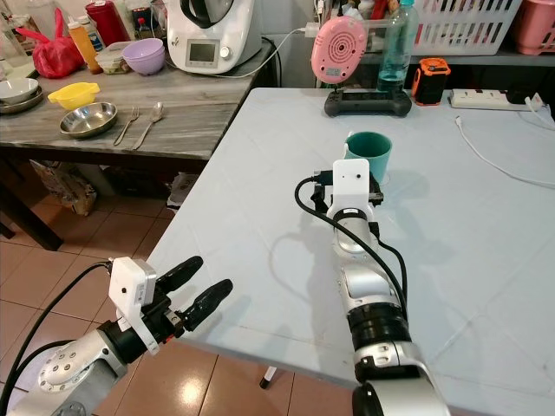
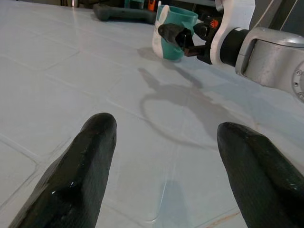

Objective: Setting the table

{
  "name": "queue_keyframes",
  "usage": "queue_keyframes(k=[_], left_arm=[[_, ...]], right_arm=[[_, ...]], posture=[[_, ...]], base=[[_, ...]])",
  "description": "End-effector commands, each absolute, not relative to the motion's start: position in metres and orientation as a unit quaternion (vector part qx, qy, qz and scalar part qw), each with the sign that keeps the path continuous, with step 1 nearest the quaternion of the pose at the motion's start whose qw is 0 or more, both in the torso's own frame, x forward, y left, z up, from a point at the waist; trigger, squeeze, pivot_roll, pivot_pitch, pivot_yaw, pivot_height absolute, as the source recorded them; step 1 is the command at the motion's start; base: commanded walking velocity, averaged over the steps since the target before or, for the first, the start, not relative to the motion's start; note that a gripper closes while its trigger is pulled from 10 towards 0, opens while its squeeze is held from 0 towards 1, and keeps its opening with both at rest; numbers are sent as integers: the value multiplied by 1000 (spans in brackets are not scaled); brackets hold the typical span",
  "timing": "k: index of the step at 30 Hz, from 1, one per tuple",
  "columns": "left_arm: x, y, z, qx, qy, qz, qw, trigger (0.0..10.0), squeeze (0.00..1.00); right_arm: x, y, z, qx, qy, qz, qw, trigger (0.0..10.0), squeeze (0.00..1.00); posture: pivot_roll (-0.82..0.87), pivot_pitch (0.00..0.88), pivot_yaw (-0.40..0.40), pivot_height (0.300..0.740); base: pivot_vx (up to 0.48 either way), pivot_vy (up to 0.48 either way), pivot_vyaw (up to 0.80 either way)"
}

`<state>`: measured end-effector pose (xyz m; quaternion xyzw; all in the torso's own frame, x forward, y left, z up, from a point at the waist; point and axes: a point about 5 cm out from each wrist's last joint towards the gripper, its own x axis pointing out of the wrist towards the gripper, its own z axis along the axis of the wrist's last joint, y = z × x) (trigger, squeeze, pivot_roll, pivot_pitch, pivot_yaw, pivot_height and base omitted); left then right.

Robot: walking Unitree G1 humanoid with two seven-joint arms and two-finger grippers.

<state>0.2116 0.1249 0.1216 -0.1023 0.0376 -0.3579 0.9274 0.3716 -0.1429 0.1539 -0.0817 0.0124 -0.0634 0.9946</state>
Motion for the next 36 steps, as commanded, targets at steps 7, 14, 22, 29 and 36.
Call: queue_keyframes(k=[7, 14, 22, 29, 36], left_arm=[[210, 128, 122, -103, 38, -353, 929, 10000, 0], [210, 129, 117, -105, 41, -352, 929, 10000, 0], [209, 130, 110, -106, 47, -351, 929, 10000, 0], [209, 131, 106, -105, 49, -350, 930, 10000, 0], [208, 132, 103, -107, 51, -348, 930, 10000, 0]], right_arm=[[379, -147, 160, -90, 6, -99, 991, 0, 0], [381, -151, 156, -77, 14, -103, 992, 0, 0], [383, -153, 154, -77, 16, -107, 991, 0, 0], [384, -154, 154, -78, 15, -109, 991, 0, 0], [384, -155, 152, -77, 14, -111, 991, 0, 0]], posture=[[-82, 60, 85, 740], [-82, 63, 86, 740], [-80, 65, 88, 740], [-76, 68, 89, 740], [-75, 68, 92, 740]], base=[[0, 0, 0], [0, 0, 0], [0, 0, 0], [0, 0, 0], [0, 0, 0]])
